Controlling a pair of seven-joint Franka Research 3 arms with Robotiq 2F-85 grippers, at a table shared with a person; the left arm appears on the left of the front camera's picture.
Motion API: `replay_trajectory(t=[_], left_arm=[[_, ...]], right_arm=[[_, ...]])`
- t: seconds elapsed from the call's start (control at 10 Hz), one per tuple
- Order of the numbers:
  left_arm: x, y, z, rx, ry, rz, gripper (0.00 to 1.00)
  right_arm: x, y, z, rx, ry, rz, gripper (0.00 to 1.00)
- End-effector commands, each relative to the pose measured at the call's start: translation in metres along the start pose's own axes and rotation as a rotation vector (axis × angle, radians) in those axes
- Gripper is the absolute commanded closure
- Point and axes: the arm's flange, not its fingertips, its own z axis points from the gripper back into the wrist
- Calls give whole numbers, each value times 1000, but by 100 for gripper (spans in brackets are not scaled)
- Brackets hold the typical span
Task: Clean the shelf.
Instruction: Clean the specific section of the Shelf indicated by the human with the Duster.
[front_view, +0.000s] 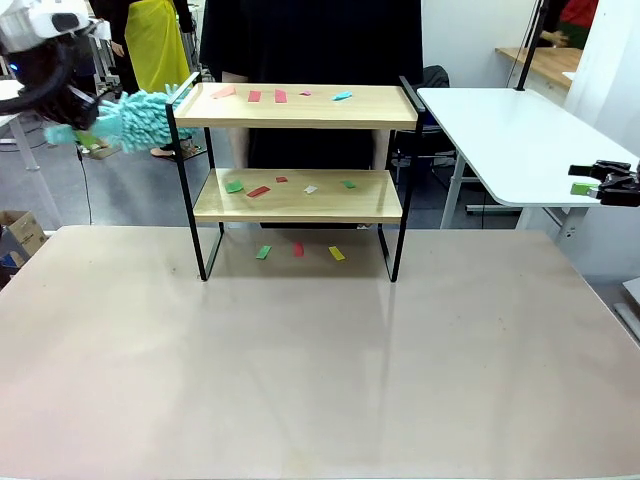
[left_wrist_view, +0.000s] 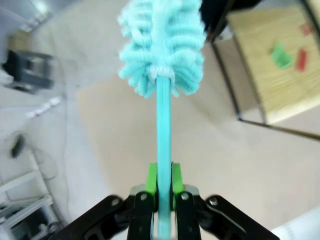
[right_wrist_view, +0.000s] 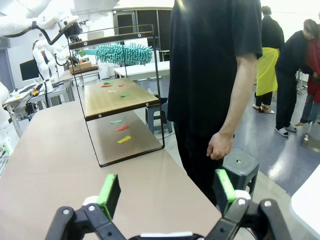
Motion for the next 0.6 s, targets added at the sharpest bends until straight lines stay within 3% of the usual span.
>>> replay_trajectory(t=[0.0, 0.3, 0.5], left_arm=[[-15, 29, 63, 161, 132, -126, 87], [-32, 26, 122, 289, 474, -486, 87], [-50, 8, 136, 191, 591, -790, 87]], right_arm=[[3, 0, -2, 1, -2, 5, 0], [3, 0, -2, 1, -2, 5, 0], [3, 0, -2, 1, -2, 5, 0]])
